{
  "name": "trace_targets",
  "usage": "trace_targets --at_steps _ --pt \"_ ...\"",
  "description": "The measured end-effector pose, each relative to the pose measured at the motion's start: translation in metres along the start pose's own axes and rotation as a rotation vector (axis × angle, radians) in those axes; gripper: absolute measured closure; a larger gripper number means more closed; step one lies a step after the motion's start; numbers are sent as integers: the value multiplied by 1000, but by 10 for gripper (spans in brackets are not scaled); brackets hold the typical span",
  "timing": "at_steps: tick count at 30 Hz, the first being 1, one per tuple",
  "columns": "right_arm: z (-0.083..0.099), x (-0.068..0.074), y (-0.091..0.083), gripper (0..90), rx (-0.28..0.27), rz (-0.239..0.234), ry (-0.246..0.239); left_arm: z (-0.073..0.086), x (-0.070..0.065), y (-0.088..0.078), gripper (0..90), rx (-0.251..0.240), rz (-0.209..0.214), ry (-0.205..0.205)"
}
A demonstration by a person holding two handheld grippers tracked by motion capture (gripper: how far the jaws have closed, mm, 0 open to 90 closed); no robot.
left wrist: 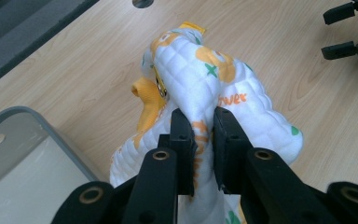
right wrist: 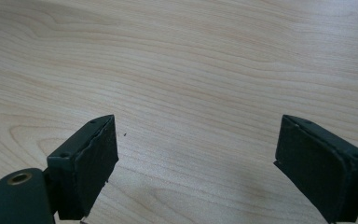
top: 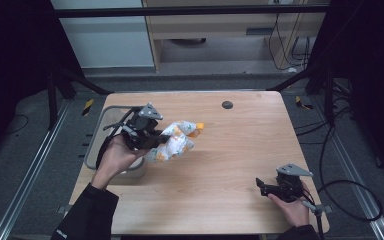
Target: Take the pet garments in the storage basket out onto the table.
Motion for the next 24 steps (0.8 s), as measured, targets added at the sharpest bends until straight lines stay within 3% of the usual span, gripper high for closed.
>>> trace_targets --at_steps 24 --pt "0 1 0 131 0 -2 -3 16 -24 54 794 45 60 46"
Point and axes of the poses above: each handheld gripper's, and its own axes: y roughly forward along the jaws, z roughly out of its underside, x roughly to its left, the point moved 9 cm from there along y, roughly forward along the jaws, and after that the axes turned 13 degrees about -y, right-handed, at the moved point
